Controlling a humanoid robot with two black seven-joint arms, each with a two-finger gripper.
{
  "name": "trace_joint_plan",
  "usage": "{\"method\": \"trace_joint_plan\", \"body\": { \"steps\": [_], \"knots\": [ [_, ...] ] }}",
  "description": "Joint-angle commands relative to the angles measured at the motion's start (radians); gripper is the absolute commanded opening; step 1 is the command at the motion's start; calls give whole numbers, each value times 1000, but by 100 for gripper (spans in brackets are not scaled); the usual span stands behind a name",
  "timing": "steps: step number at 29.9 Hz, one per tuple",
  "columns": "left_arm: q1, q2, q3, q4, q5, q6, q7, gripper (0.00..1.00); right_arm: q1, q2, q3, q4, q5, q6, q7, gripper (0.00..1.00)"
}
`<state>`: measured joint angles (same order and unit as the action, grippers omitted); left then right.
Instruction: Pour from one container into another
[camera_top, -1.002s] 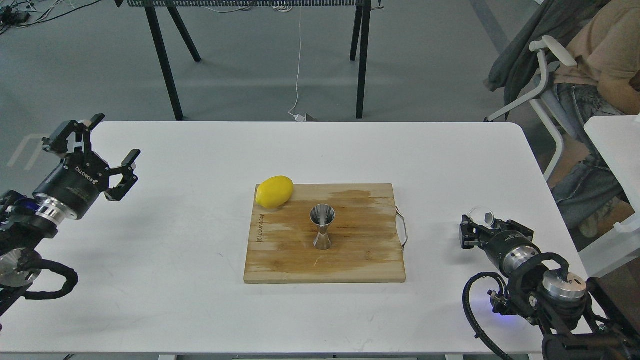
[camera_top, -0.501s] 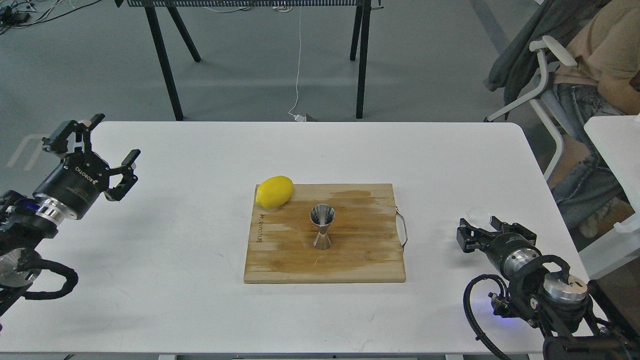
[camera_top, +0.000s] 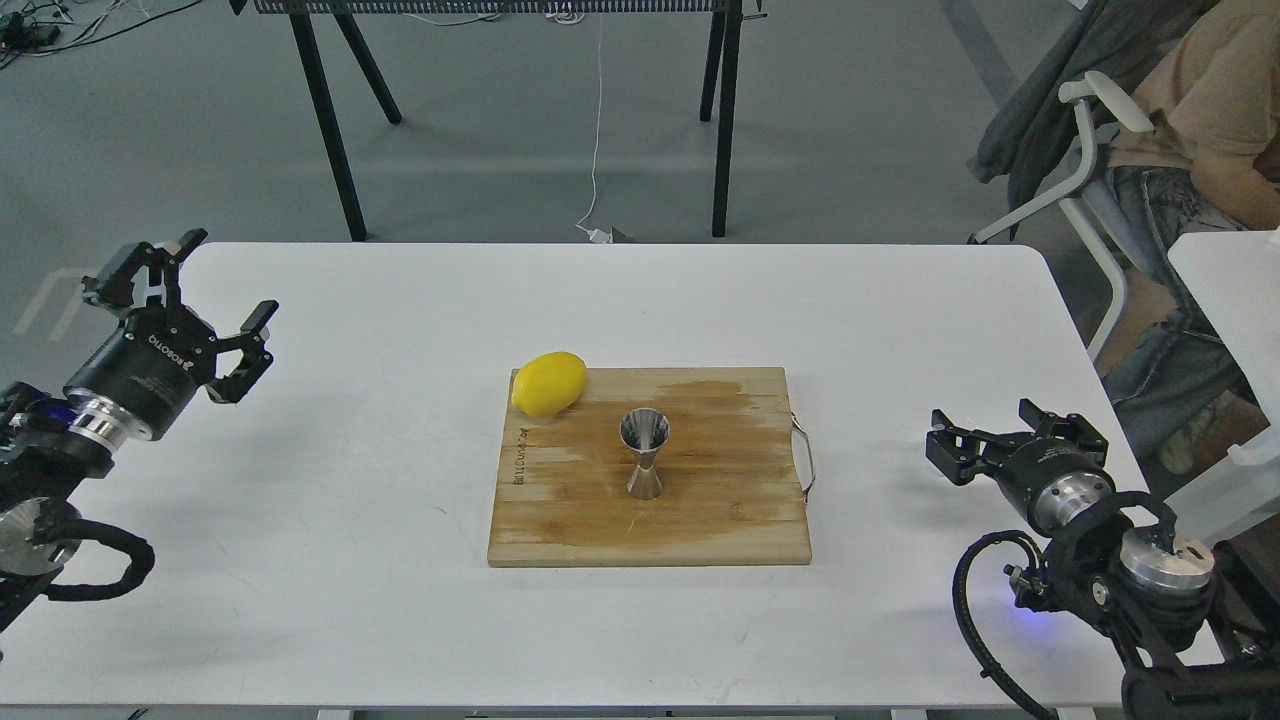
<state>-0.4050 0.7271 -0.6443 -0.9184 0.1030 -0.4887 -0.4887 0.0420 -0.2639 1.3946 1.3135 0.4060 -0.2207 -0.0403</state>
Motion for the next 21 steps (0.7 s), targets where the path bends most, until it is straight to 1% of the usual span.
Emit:
{"method": "trace_joint_plan", "body": {
  "steps": [1,3,5,9,10,15,21],
  "knots": [
    [0,-2,0,10,0,0,0,94,-8,-93,-25,46,-51,114,-4,99],
    [0,-2,0,10,0,0,0,94,7,-127,-51,35,-136,274,-6,99],
    [-1,-2,0,10,0,0,0,94,24,-135,-46,15,-205,418,-6,98],
    [-1,-29,0,12,0,0,0,94,85,-135,-43,-66,-219,665,-6,98],
    [-1,-38,0,13,1,0,0,94,99,-135,-42,-94,-219,709,-4,98],
    [0,-63,-2,27,0,0,0,94,147,-117,-42,-218,-219,709,4,99],
    [0,-66,-2,46,-2,0,0,94,148,-87,-40,-227,-217,709,7,99]
  ]
}}
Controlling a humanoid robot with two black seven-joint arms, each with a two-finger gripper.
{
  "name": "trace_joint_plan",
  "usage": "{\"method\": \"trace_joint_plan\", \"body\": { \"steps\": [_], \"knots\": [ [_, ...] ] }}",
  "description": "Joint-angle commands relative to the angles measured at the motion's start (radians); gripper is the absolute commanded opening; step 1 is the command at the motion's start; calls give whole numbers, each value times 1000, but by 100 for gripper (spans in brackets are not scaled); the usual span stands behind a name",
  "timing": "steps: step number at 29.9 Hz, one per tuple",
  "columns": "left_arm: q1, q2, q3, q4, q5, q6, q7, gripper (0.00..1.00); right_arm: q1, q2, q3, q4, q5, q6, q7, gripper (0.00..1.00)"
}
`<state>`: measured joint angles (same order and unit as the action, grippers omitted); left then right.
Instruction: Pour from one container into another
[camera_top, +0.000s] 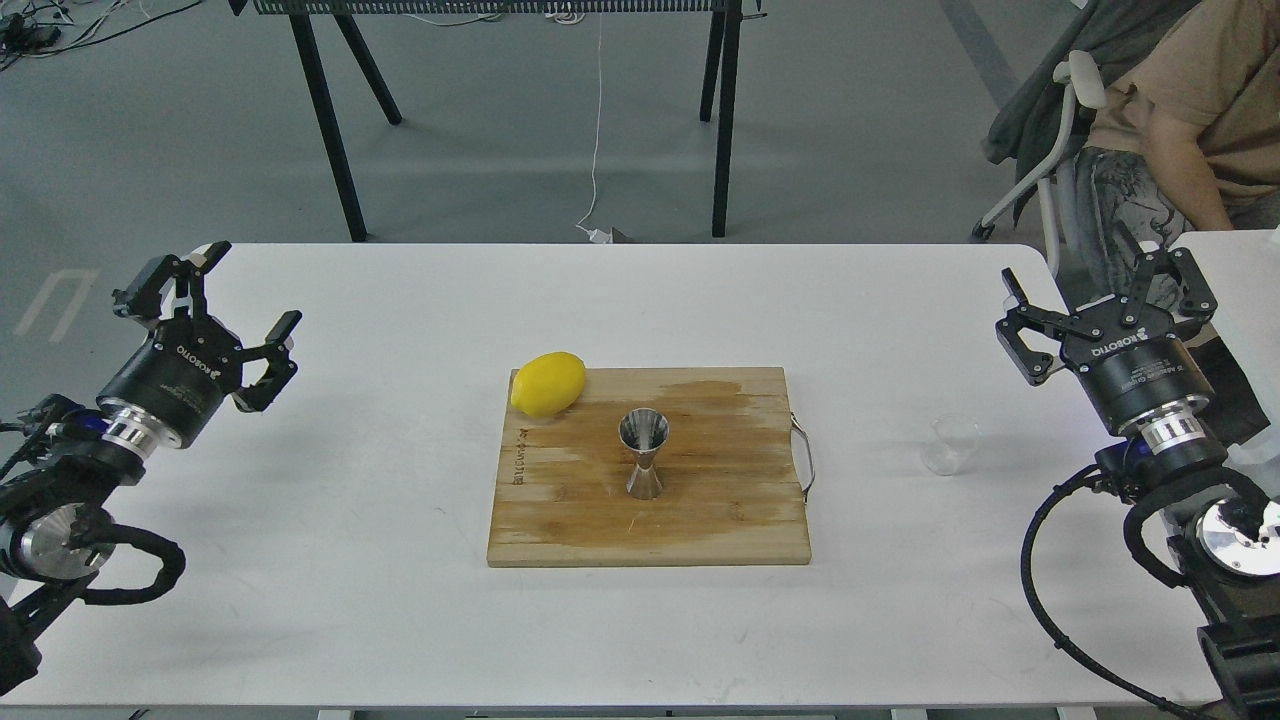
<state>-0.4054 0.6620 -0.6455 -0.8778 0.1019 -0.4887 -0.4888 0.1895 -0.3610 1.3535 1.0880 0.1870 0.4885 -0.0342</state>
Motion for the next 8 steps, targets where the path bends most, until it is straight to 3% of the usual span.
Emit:
{"method": "trace_joint_plan", "body": {
  "steps": [1,8],
  "knots": [
    [0,-1,-2,5,-2,0,0,94,1,10,1,-2,2,0,0,99],
    [0,-2,0,6,-2,0,0,94,1,14,6,4,3,0,5,98]
  ]
}}
